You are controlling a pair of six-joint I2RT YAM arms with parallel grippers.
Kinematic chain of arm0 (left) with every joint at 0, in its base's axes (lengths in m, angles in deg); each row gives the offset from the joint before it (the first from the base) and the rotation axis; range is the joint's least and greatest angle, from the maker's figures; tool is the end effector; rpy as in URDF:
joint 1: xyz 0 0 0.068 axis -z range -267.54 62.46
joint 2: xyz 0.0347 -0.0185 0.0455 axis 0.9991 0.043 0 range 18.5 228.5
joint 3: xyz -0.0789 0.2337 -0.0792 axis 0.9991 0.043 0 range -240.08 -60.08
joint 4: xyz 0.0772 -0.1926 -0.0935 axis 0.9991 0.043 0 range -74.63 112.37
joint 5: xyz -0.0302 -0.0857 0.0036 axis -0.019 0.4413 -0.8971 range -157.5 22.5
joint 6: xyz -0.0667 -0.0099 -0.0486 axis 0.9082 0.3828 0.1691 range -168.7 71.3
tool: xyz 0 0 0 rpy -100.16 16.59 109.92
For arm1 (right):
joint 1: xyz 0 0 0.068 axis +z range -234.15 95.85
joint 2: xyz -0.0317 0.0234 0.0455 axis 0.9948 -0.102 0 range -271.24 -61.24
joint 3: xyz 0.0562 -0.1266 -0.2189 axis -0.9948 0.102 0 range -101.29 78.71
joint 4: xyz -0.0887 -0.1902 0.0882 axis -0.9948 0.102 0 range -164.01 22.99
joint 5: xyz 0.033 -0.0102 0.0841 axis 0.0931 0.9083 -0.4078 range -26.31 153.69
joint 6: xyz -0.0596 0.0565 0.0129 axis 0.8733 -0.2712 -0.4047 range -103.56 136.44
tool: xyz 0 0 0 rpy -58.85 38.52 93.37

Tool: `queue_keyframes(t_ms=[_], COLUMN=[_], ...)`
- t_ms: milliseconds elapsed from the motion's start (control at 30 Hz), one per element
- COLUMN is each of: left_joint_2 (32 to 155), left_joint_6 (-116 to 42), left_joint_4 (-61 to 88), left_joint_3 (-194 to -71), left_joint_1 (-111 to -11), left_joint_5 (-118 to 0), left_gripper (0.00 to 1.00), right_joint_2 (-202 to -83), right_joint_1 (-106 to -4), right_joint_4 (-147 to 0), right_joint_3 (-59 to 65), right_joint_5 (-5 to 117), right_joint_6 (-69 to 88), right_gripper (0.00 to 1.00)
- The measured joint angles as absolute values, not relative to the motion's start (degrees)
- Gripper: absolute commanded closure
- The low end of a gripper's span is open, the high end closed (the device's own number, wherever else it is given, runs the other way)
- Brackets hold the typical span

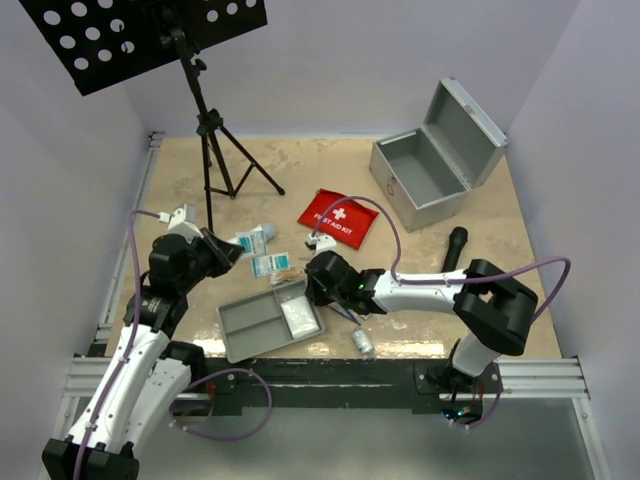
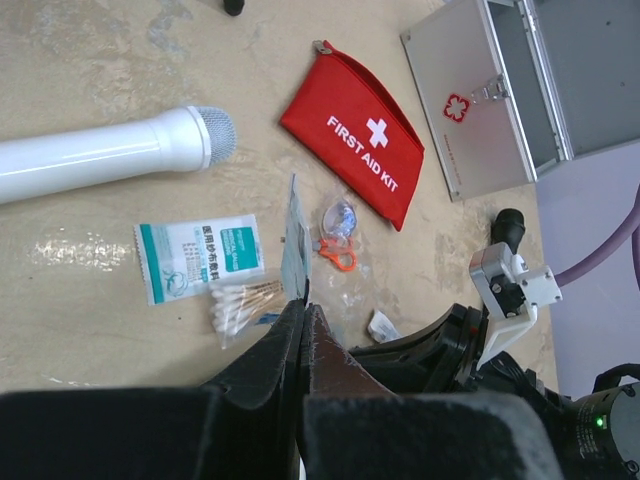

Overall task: Organize the medicine kit
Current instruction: Move the medicine box compartment to the center of the board.

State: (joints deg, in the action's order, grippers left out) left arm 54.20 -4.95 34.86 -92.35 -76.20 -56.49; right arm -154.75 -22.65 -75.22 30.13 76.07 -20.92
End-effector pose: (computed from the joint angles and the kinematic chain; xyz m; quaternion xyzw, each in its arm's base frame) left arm 0.1568 -0.0455 0.2501 -0.1807 0.8115 -0.3252 0.4506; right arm 0.1712 0.2827 0.1578 -0.1497 0.9029 0.2322 0.3294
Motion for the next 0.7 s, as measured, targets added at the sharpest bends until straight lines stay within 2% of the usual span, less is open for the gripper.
queue_keyframes(t_ms=[267,700], left_joint_2=[54.48,57.43], left_joint_6=[-3.55,0.23], left_joint_4=[32.78,25.57], left_joint_3=[-92.83,-97.93], left_joint_1=[-76.20,-76.20], left_joint_5=[-55.16,-54.42], left_gripper=[1.00,1.00], right_joint_2=[-147.67,-139.93], right_joint_1=[-24.47,-40.68], right_joint_4=[-70.22,-62.70], right_joint_3=[30.53,25.11], right_joint_5=[74.85,71.22], right_joint_6=[-19.31,-13.54], right_gripper=[1.00,1.00])
